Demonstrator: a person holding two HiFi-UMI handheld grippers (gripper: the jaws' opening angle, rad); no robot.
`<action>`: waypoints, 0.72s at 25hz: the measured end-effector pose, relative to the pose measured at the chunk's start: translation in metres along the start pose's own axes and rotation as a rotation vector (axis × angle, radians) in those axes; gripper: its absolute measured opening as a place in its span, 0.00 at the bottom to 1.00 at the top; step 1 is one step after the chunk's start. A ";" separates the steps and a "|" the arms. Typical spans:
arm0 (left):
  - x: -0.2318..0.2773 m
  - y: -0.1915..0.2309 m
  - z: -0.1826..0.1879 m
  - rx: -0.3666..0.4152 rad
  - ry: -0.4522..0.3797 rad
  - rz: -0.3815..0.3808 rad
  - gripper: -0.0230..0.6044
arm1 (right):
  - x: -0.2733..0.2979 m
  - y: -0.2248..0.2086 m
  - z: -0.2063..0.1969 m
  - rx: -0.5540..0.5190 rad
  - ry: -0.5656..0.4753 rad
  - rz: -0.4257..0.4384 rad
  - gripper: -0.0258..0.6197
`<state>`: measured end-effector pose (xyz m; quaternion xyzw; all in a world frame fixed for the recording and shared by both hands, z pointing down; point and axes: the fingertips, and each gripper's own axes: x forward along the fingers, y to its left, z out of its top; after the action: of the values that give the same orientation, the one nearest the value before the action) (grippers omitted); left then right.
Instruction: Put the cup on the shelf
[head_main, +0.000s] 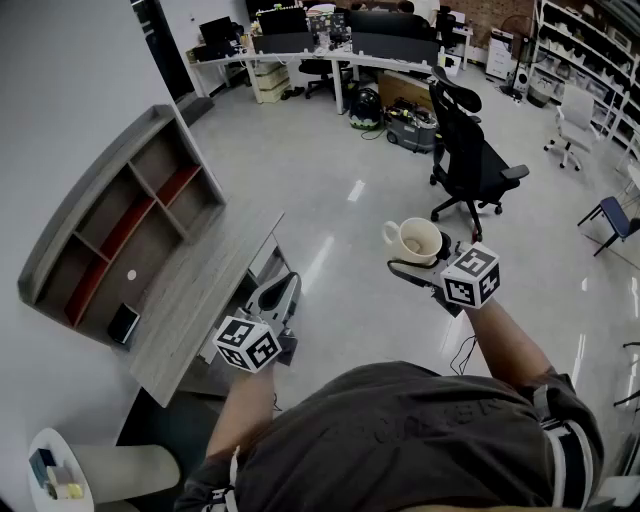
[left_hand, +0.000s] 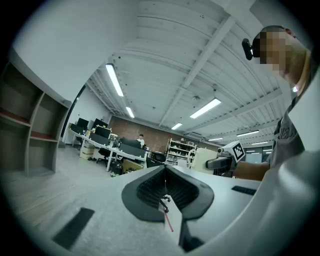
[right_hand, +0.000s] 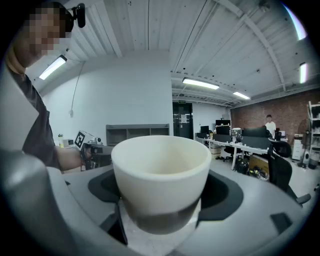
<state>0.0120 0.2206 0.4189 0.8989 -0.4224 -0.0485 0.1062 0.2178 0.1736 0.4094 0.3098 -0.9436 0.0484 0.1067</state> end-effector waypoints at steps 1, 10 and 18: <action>0.000 0.000 0.000 -0.001 0.000 -0.001 0.05 | 0.000 0.000 0.000 -0.001 0.001 0.001 0.71; 0.004 -0.001 -0.002 0.000 -0.002 -0.006 0.05 | 0.000 -0.003 -0.001 -0.011 0.006 -0.001 0.70; 0.015 -0.009 0.000 0.006 -0.009 0.007 0.04 | -0.008 -0.013 0.004 -0.015 -0.009 0.010 0.71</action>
<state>0.0278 0.2147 0.4166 0.8976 -0.4260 -0.0508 0.1017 0.2311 0.1673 0.4037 0.3043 -0.9459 0.0405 0.1047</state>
